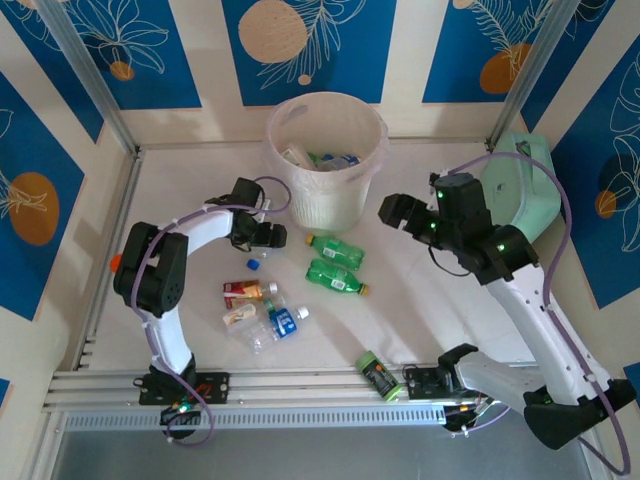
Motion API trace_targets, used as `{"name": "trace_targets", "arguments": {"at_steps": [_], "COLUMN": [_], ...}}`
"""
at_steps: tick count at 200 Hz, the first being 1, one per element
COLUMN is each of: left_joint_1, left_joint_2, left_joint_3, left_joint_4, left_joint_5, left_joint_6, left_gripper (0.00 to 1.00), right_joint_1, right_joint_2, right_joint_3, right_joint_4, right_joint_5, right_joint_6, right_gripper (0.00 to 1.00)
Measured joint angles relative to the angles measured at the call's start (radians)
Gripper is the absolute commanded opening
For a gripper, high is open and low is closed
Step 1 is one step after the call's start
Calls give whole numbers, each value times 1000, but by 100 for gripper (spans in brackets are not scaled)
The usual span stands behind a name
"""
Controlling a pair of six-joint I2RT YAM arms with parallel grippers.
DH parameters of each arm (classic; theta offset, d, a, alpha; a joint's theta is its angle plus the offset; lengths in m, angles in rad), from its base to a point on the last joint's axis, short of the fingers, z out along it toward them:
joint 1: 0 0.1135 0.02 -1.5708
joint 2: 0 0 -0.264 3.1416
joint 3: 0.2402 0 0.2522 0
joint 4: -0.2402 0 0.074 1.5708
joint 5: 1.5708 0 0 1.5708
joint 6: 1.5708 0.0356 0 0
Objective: Put the plastic bottles in the bin
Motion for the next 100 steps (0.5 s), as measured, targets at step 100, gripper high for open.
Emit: {"name": "trace_targets", "arguments": {"at_steps": [100], "left_joint_1": [-1], "left_joint_2": [1], "left_joint_3": [-5], "left_joint_4": [3], "left_joint_5": [-35], "left_joint_6": [-4], "left_gripper": [66], "right_joint_1": [-33], "right_joint_2": [7], "right_joint_3": [-90], "right_joint_4": [18], "right_joint_5": [-137], "right_joint_6": [62], "right_gripper": [86]}}
